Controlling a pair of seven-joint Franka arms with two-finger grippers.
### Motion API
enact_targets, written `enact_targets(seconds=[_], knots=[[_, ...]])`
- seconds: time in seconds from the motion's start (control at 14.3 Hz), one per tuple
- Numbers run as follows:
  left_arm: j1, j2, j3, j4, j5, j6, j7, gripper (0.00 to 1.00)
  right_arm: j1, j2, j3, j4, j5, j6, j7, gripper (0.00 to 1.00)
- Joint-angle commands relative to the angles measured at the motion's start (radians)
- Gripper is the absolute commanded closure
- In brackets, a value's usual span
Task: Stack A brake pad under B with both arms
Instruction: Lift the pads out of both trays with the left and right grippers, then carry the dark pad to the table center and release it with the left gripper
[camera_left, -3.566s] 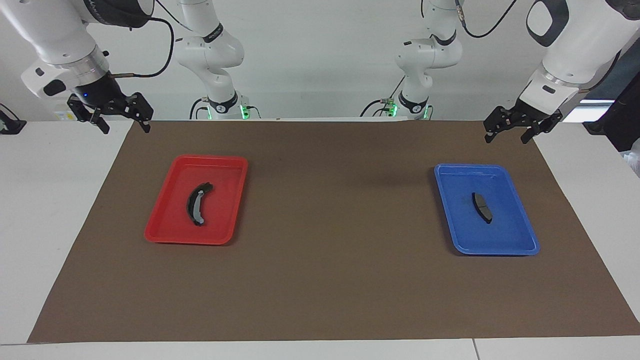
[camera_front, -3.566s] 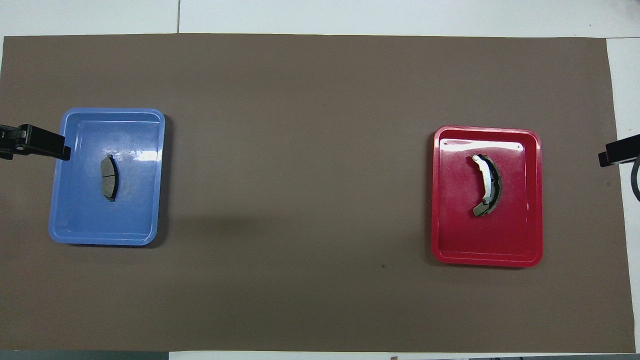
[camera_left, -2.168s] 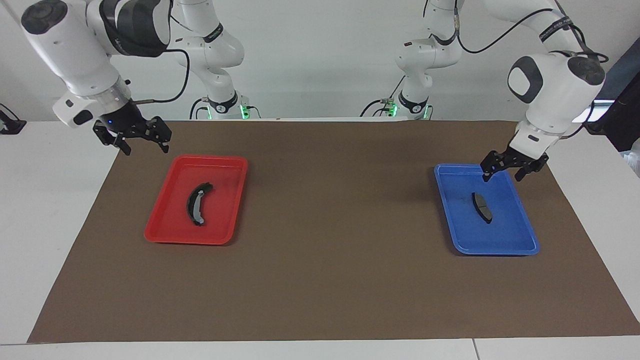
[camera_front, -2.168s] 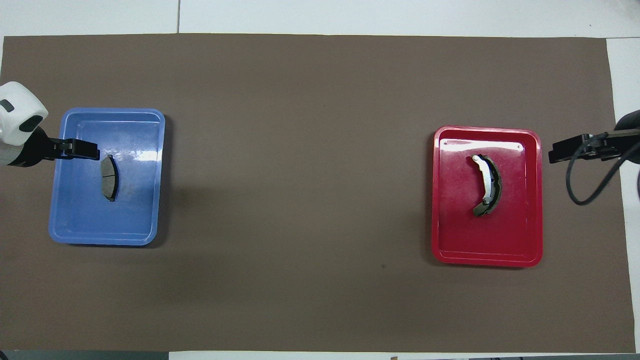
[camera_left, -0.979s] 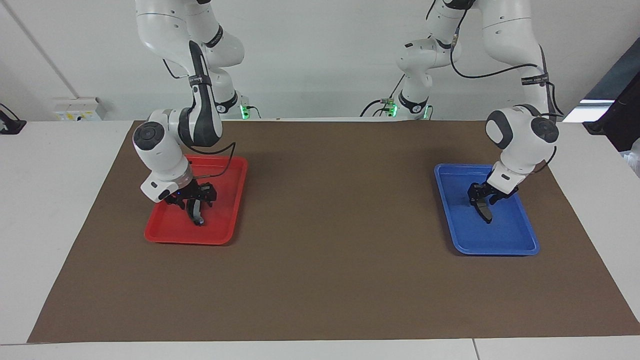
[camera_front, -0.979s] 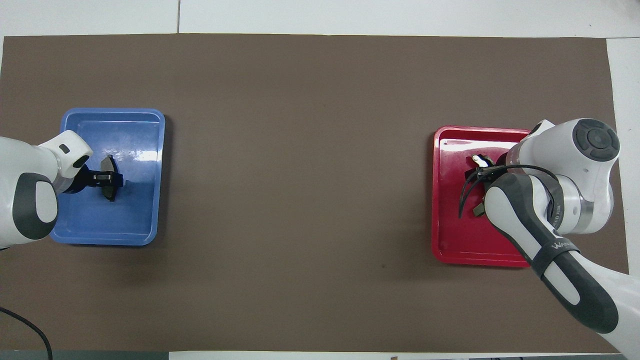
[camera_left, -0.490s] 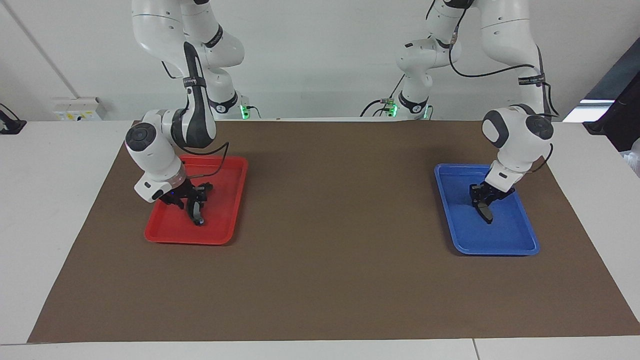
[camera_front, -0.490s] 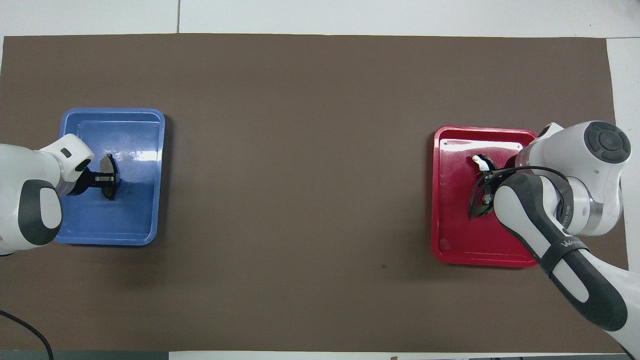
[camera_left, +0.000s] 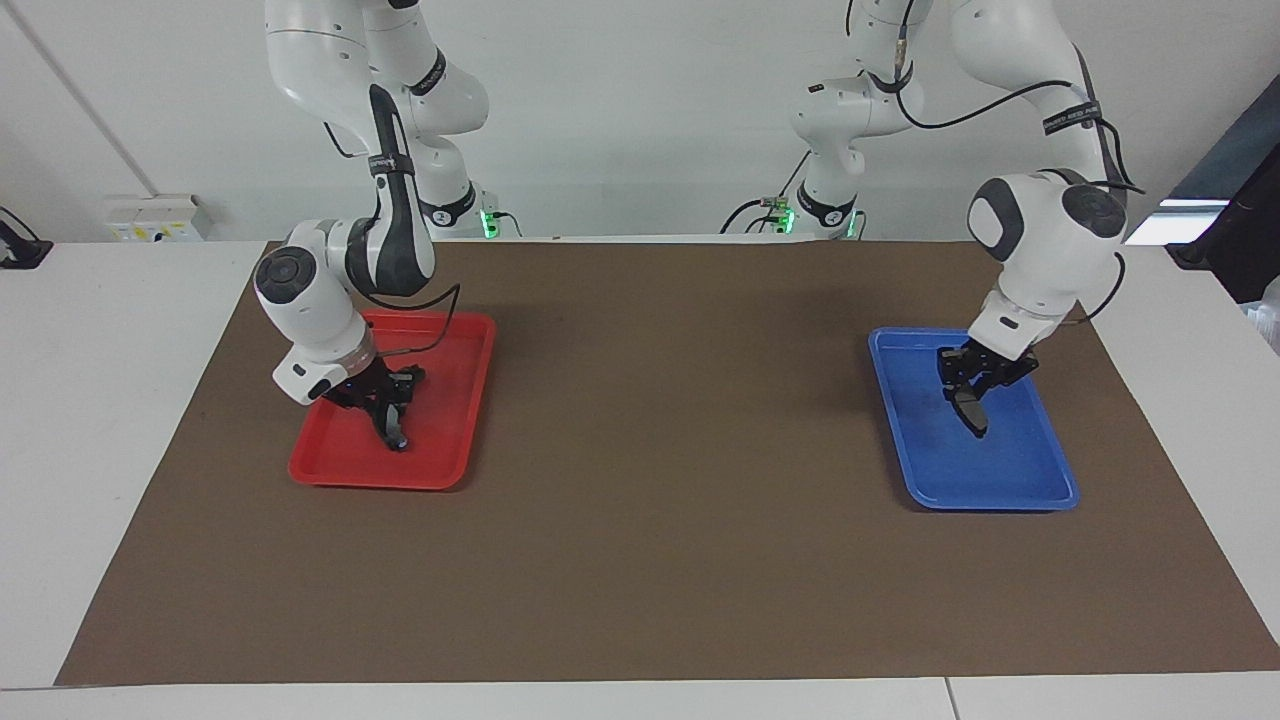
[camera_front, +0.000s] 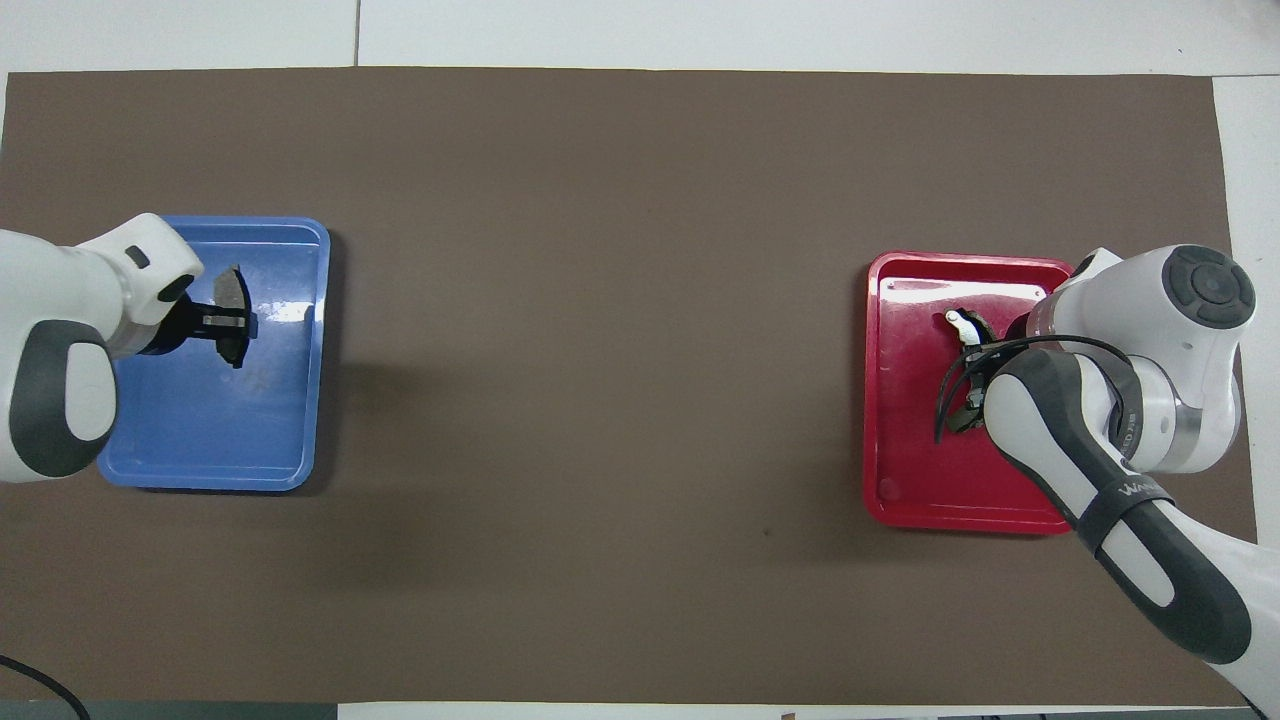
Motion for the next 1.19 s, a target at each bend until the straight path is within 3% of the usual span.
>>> enact_targets(seconds=[0.0,0.35,0.7,0.98,1.12], knots=[[-0.169,0.016,0.007,0.007,0.002,-0.003,-0.130,0.99,-0.010,-0.018,0.004,0.021,0.006,-0.032,-0.031,1.00],[-0.455,0.135,0.008,0.044,0.002,0.100,-0.462,0.99,-0.012,-0.025,0.004,0.215,0.005,-0.261,-0.062,1.00],[-0.565,0.318,0.008,0.200,0.003,0.137,-0.568,0.99,-0.004,-0.025,0.004,0.320,0.002,-0.359,-0.063,1.00],[-0.599,0.315,0.007,0.148,0.003,0.184,-0.565,0.67,-0.019,-0.023,0.004,0.367,0.002,-0.418,-0.068,1.00],[-0.598,0.312,0.007,0.142,0.003,0.183,-0.567,0.25,-0.021,-0.023,0.004,0.366,0.002,-0.418,-0.068,1.00]])
